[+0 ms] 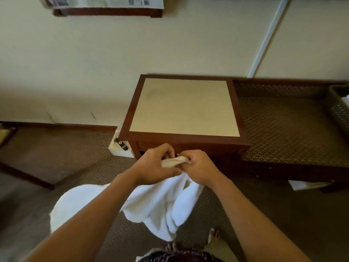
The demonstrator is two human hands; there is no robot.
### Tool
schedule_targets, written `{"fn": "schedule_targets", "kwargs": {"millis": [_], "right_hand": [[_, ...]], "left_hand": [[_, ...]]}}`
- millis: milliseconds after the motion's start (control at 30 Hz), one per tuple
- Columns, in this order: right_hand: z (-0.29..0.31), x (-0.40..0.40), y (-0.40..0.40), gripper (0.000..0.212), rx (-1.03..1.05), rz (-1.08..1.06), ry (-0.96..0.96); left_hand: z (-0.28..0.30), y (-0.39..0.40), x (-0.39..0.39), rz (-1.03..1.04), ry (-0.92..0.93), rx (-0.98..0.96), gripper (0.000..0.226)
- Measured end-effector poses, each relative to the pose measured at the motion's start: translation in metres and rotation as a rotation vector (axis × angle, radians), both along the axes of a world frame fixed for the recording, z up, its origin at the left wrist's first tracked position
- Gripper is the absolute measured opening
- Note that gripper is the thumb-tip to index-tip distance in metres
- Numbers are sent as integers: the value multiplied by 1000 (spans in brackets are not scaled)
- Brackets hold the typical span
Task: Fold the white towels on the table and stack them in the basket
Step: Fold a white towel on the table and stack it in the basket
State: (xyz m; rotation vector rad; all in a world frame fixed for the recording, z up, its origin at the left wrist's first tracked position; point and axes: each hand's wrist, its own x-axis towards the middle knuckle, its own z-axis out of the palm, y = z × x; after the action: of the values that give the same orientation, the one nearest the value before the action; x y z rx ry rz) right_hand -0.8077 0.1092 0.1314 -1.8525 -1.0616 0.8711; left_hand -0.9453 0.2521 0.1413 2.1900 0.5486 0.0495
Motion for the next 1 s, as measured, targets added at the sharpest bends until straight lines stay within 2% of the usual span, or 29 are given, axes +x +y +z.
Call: {"fn": "schedule_targets", "kwargs": {"millis": [133,200,267,300,367,400,433,467,500,533,567,633,700,767,833,900,1000], "right_hand": [[18,5,-7,20,201,-71,106],[19,13,-13,22,262,-148,173],[12,20,-21,31,245,-248,203],[5,27,-25,32,205,-293,155],[-11,39,-35,26,46,-348,-111],[-15,41,-39,38,-30,-316,-250],[-19,40,-42,60,-68,-226,-334],[-21,35,-41,78,-91,-117,-362],[-20,27,-37,87,-109,-6,-350],[-19,18,-33,82,-130,90,-304],[-19,13,-27,64,-141,139,-254],[-15,15,-25,13,-169,131,-178],[-12,32,-33,15,-107,9,-176],[-4,46,-44,15,-28,-54,-136],[0,54,-53,17,31,-94,-79],[1,59,-60,19,50,-157,-53],[-3,71,-76,17,82,-318,-2]], "left_hand": [[-45,23,-38,42,225,67,28],[-66,33,-54,26,368,102,46],[-77,40,-59,-27,490,246,56],[-79,43,-56,-36,500,358,56],[-73,47,-47,5,399,469,45],[-67,44,-41,21,319,444,35],[-59,37,-34,-5,255,423,26],[-51,25,-24,-74,212,417,25],[-44,11,-14,-153,185,416,26],[-37,-3,-3,-216,157,392,27],[-31,-14,6,-254,114,330,25],[-24,-22,18,-253,109,154,22],[-21,-15,20,-256,205,-5,15],[-26,-5,13,-278,284,-82,16],[-35,5,7,-322,364,-17,33],[-43,15,5,-351,472,140,49],[-50,30,-1,-379,628,315,49]]}}
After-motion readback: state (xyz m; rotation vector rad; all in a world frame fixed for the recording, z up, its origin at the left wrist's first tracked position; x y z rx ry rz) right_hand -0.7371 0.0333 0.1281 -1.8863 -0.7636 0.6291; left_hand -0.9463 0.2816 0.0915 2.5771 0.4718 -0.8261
